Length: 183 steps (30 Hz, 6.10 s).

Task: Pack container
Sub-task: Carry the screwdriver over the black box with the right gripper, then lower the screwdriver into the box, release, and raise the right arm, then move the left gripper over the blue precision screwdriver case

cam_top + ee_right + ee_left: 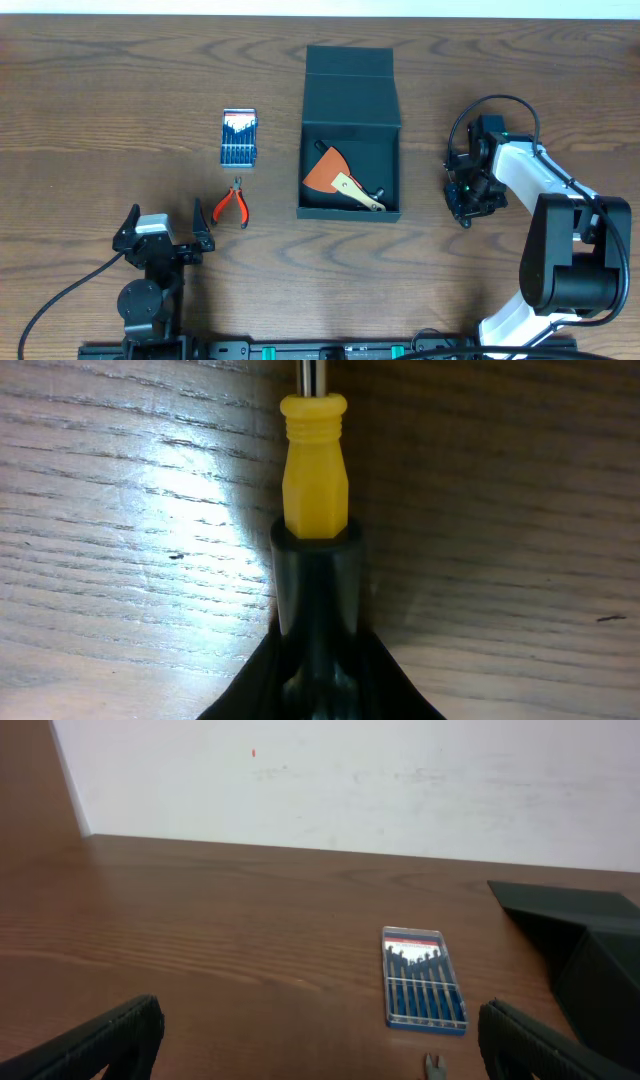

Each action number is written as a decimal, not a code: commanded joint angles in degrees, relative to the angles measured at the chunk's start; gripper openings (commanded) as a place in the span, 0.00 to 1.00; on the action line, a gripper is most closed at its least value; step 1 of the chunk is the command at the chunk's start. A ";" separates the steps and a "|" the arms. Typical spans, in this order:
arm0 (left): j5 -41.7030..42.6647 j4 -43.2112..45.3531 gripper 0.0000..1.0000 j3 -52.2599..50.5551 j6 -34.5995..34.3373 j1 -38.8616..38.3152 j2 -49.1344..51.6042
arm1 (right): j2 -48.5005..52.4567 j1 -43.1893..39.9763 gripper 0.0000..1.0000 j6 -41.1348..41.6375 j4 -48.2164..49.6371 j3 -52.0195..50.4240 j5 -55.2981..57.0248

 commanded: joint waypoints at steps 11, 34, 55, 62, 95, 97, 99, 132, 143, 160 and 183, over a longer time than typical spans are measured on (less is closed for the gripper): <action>0.63 -2.29 0.98 -0.63 0.96 -0.28 -0.35 | 3.34 2.67 0.01 2.08 -4.15 6.16 -2.25; 0.63 -2.29 0.99 -0.63 0.96 -0.28 -0.35 | 3.34 8.50 0.01 3.80 -14.84 28.30 -2.23; 0.63 -2.29 0.99 -0.63 0.96 -0.28 -0.35 | 3.34 24.74 0.01 7.08 -18.99 31.41 -2.27; 0.63 -2.27 0.99 -0.63 0.96 -0.28 -0.35 | 3.34 28.76 0.01 18.40 -19.02 31.41 -2.25; 0.63 -2.29 0.99 -0.63 0.96 -0.28 -0.35 | 3.37 30.27 0.01 38.77 -16.57 27.30 -3.54; 0.63 -2.29 0.98 -0.63 0.96 -0.28 -0.35 | 3.37 30.27 0.01 38.77 -15.76 25.83 -3.54; 0.63 -2.29 0.98 -0.63 0.98 -0.28 -0.35 | 3.37 30.27 0.01 38.75 -15.23 24.57 -3.54; 0.63 -2.29 0.99 -0.63 0.96 -0.28 -0.35 | 3.37 29.64 0.50 35.98 -9.60 26.86 -7.21; 0.63 -2.29 0.99 -0.63 0.96 -0.28 -0.35 | 3.34 18.21 0.62 33.57 -22.53 50.75 3.39; 0.63 -2.29 0.99 -0.63 0.96 -0.28 -0.35 | 3.37 -10.16 0.97 24.74 -26.49 54.05 0.66; 7.80 4.22 0.98 0.87 0.28 -0.28 -0.13 | 3.37 -10.67 0.99 24.76 -26.67 54.05 0.79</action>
